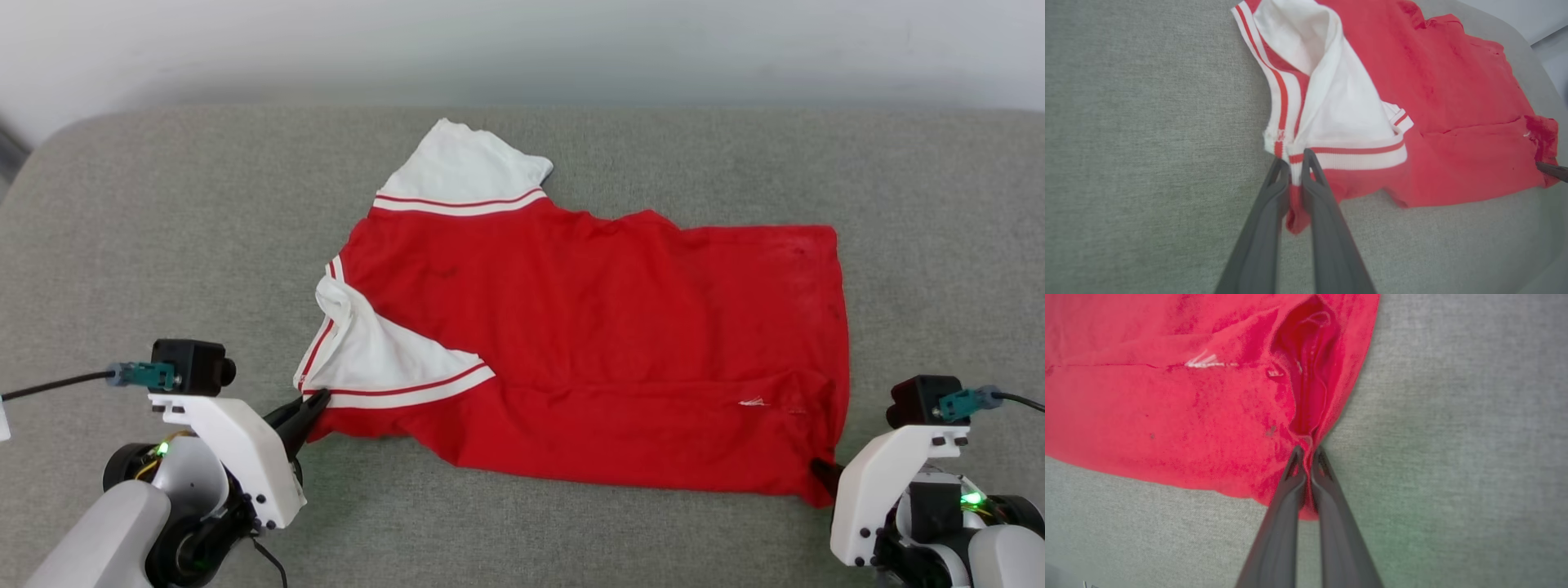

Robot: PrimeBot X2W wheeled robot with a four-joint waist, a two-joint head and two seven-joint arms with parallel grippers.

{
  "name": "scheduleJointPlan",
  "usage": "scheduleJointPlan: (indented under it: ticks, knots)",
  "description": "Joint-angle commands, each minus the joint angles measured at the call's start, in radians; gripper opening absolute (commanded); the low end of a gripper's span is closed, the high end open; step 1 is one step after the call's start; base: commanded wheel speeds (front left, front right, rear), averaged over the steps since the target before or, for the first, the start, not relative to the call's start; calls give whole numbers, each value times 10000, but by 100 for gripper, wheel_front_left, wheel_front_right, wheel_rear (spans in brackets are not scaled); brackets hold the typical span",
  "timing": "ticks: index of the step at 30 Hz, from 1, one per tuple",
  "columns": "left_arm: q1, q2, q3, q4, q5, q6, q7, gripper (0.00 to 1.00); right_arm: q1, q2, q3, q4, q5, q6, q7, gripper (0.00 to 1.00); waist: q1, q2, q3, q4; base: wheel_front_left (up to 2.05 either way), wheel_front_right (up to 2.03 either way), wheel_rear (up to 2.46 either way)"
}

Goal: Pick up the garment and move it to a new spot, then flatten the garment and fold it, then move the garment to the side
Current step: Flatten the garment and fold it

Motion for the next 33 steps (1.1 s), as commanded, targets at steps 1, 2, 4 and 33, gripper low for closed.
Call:
scheduleJointPlan:
  ticks: [1,2,4,33]
  knots:
    - [169,-15,21,4,9,37,-125,0,143,-16,104,-84,52,0,-8,0,0,0,-219,-1,0,0,0]
    - [241,-21,20,-5,-1,56,-156,0,163,-90,119,-200,40,-2,-29,0,0,0,-312,11,0,0,0]
    - [346,-75,57,-59,-71,81,-262,0,247,-181,172,-382,69,-2,-18,0,0,0,-482,52,0,0,0]
    - [1982,-581,-133,548,-598,512,-671,100,2147,-625,51,-611,755,-2,-1604,100,0,0,-2104,188,0,0,0]
